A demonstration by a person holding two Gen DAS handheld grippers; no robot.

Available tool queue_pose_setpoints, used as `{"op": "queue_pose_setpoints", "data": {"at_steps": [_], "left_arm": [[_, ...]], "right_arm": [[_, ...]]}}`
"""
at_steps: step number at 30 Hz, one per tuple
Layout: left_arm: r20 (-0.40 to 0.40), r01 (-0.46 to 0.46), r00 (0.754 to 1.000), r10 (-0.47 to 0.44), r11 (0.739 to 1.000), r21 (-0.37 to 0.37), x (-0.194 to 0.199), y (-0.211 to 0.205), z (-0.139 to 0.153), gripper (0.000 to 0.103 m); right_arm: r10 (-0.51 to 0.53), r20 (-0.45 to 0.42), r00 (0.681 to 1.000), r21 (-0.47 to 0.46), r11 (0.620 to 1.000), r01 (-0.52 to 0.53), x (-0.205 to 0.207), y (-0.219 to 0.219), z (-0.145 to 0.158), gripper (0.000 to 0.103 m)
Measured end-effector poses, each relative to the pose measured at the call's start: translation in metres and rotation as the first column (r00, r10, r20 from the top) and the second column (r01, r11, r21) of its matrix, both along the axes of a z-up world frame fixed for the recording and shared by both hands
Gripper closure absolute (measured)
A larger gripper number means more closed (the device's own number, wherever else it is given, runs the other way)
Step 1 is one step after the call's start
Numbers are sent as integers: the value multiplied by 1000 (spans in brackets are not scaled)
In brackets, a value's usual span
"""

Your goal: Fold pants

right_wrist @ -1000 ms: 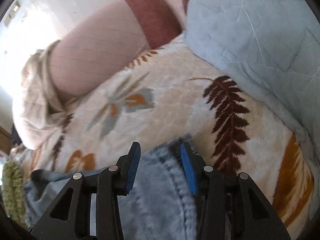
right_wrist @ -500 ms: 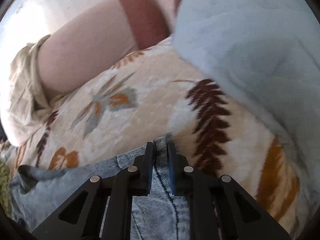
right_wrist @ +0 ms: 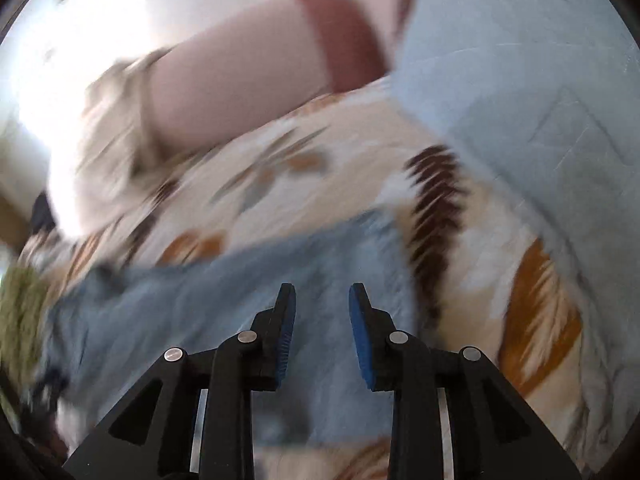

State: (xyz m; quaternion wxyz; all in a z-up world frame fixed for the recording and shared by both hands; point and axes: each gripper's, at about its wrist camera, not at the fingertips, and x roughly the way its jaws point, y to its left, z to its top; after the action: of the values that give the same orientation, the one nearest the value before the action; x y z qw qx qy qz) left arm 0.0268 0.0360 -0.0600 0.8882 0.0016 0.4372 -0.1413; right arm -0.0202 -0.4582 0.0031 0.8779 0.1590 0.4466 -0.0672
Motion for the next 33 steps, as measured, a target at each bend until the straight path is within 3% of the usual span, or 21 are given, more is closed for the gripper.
{"op": "queue_pose_setpoints", "data": {"at_steps": [6,10,17,21,25,28,33], "left_arm": [[-20,-1,1000,2,997,73,-2,0,-11,34],[-8,50,999,-49,988,148,-10,-3,-17,34],[-18,65,998,-63,995,72,-9,11,-7,34],[74,61,996,-60,998,-13,-15,19,16,34],[109,108,989,-96,988,-111,-15,19,27,33],[83,125,989,-119,990,-72,-12,8,17,33],[21,110,994,-109,992,-57,-4,6,3,33]], "right_arm": [[30,-184,982,-110,993,-51,-5,43,-55,81],[29,-230,973,-139,988,-62,-16,43,-54,84],[-22,-257,966,-145,989,-16,-15,47,-42,82],[127,-92,988,-43,990,-132,4,87,3,78],[356,-13,935,87,932,-353,57,154,24,77],[468,-24,883,206,867,-454,112,197,12,77],[523,-76,849,316,820,-477,176,229,-23,77]]}}
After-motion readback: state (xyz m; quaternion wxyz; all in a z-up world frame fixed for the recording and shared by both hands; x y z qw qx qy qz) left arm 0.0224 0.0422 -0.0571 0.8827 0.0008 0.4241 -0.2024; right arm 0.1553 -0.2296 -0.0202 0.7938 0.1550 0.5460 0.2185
